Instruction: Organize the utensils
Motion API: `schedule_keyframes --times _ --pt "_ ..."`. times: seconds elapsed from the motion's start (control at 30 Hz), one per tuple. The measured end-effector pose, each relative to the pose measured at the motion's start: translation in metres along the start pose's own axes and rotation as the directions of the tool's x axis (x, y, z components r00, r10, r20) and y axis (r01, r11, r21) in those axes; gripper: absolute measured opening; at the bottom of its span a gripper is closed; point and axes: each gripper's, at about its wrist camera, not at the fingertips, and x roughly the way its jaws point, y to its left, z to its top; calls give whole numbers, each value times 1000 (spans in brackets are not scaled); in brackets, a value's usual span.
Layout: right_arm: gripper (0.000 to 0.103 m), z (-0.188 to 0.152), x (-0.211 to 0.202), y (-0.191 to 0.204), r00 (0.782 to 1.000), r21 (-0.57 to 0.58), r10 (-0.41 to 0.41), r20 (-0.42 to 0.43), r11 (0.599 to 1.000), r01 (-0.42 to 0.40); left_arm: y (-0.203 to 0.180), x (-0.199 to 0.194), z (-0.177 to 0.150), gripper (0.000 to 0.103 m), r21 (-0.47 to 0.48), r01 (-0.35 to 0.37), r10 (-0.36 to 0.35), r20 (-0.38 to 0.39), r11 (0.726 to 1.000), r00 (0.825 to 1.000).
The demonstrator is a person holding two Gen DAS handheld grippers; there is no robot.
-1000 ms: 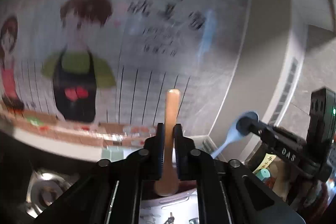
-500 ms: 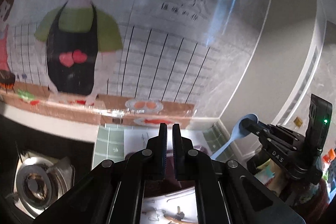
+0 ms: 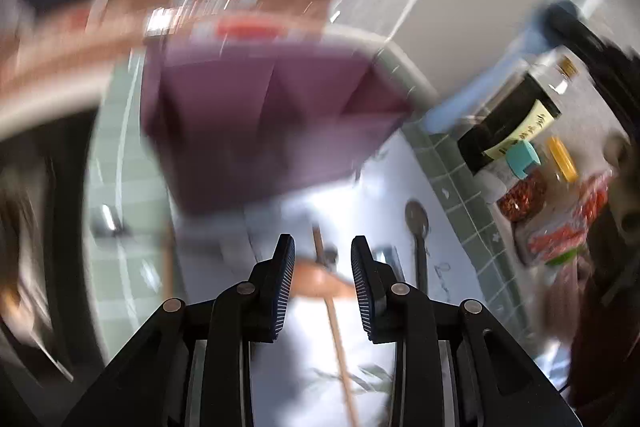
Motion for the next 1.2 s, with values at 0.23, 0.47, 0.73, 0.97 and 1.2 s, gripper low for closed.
schedule_keyframes --times 0.23,0.47,0.73,0.97,1.2 --pt "7 -45 -7 -21 995 64 -45 -93 997 51 47 13 -34 31 -404 115 -85 90 908 992" --pt "7 -79 -6 -29 984 94 -50 -171 993 67 58 34 -45 31 -472 126 -84 110 873 990" --pt "7 -100 -8 -30 973 87 -54 -224 993 75 37 52 -38 8 -400 88 -64 75 912 995" --pt "7 -100 -12 -24 974 47 -65 -217 996 77 -17 -7 -33 6 -142 -83 111 207 986 972" --pt "7 -77 -19 -9 983 -24 -98 -152 995 96 -39 -88 -27 5 -52 -191 196 370 980 908"
